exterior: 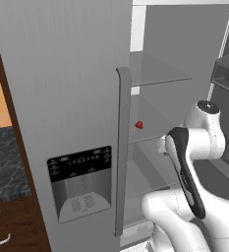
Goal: Take the strawberry from the fridge and place it on top of the pancake, located on the dining counter.
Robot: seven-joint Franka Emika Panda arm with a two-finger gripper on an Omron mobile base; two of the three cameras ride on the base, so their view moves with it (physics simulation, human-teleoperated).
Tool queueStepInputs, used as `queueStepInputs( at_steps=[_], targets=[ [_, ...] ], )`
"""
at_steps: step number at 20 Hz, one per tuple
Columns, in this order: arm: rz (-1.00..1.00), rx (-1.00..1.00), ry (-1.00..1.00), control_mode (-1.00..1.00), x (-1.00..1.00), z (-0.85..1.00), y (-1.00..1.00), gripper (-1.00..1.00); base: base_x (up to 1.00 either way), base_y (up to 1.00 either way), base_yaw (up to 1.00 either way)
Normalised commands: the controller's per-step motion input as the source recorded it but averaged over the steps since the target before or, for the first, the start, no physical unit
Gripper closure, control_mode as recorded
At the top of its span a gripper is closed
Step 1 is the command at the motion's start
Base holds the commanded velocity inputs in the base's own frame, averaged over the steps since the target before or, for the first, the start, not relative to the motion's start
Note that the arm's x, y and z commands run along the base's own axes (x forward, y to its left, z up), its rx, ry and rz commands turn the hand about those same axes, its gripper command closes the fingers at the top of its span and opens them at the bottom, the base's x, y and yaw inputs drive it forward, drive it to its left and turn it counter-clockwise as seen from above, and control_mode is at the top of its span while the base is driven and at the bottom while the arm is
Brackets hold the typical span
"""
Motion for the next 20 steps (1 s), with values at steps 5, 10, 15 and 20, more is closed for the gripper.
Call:
queueStepInputs(
  at_steps=[5, 10, 15, 20],
  targets=[
    [0.27, 0.0, -0.36, -1.0, 0.88, 0.0, 0.11, -1.0, 0.0, 0.0, 0.0],
    [0.1, 0.05, -0.21, -1.0, 0.79, 0.0, 0.0, -1.0, 0.0, 0.0, 0.0],
    [0.01, 0.01, 0.0, -1.0, 0.94, 0.0, 0.08, -1.0, 0.0, 0.0, 0.0],
    [0.0, 0.0, 0.04, -1.0, 0.7, 0.14, 0.0, -1.0, 0.0, 0.0, 0.0]
  ],
)
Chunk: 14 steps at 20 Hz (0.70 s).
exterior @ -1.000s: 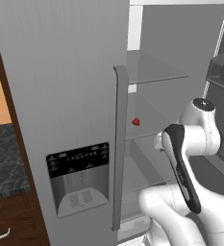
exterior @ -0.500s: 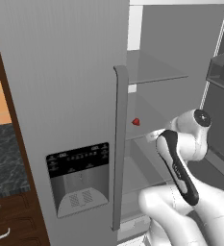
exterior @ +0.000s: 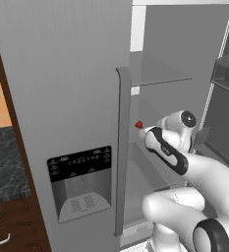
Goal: Take the strawberry from the fridge and place it on top of the pancake, located on the dining counter.
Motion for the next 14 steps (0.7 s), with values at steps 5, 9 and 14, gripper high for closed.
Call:
queueStepInputs(
  at_steps=[5, 9, 14],
  targets=[
    [0.0, 0.0, 0.04, -1.0, 0.34, 0.05, -0.02, -1.0, 0.0, 0.0, 0.0],
    [0.0, 0.0, 0.07, -1.0, 0.34, 0.02, -0.1, -1.0, 0.0, 0.0, 0.0],
    [0.05, 0.0, 0.18, -1.0, 0.46, 0.02, 0.02, -1.0, 0.0, 0.0, 0.0]
  ],
)
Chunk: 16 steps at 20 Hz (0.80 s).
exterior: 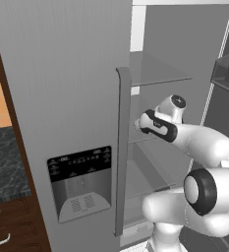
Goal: Take the strawberry from the fridge and place it on top of the pancake, located on the dining counter.
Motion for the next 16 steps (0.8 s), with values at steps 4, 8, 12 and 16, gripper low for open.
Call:
queueStepInputs(
  at_steps=[4, 8, 12, 16],
  targets=[
    [0.04, 0.0, -0.01, -1.0, 0.11, -0.06, -0.04, -1.0, 0.0, 0.0, 0.0],
    [0.02, 0.0, -0.02, -1.0, 0.19, -0.04, -0.01, -1.0, 0.0, 0.0, 0.0],
    [0.05, 0.0, 0.04, -1.0, 0.41, -0.02, 0.0, -1.0, 0.0, 0.0, 0.0],
    [0.11, 0.0, 0.0, -1.0, 0.26, -0.16, -0.02, -1.0, 0.0, 0.0, 0.0]
  ],
)
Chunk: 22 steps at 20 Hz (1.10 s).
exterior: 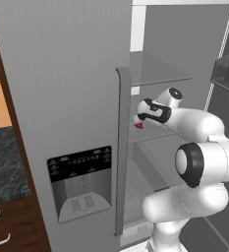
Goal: Take the strawberry from the fridge and place it on top of the pancake, located on the dining counter.
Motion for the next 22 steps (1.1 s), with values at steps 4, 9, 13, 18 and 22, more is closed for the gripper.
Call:
queueStepInputs(
  at_steps=[4, 9, 13, 18, 22],
  targets=[
    [0.12, 0.0, 0.03, -1.0, 0.45, -0.26, -0.04, -1.0, 0.0, 0.0, 0.0],
    [0.05, -0.04, 0.12, -1.0, 0.52, -0.31, -0.02, -1.0, 0.0, 0.0, 0.0],
    [0.01, -0.01, 0.06, -1.0, 0.11, -0.07, 0.0, -1.0, 0.0, 0.0, 0.0],
    [0.0, 0.0, 0.03, -1.0, 0.13, -0.08, 0.08, -1.0, 0.0, 0.0, 0.0],
    [0.0, 0.0, 0.04, -1.0, 0.13, -0.12, 0.12, -1.0, 0.0, 0.0, 0.0]
  ],
)
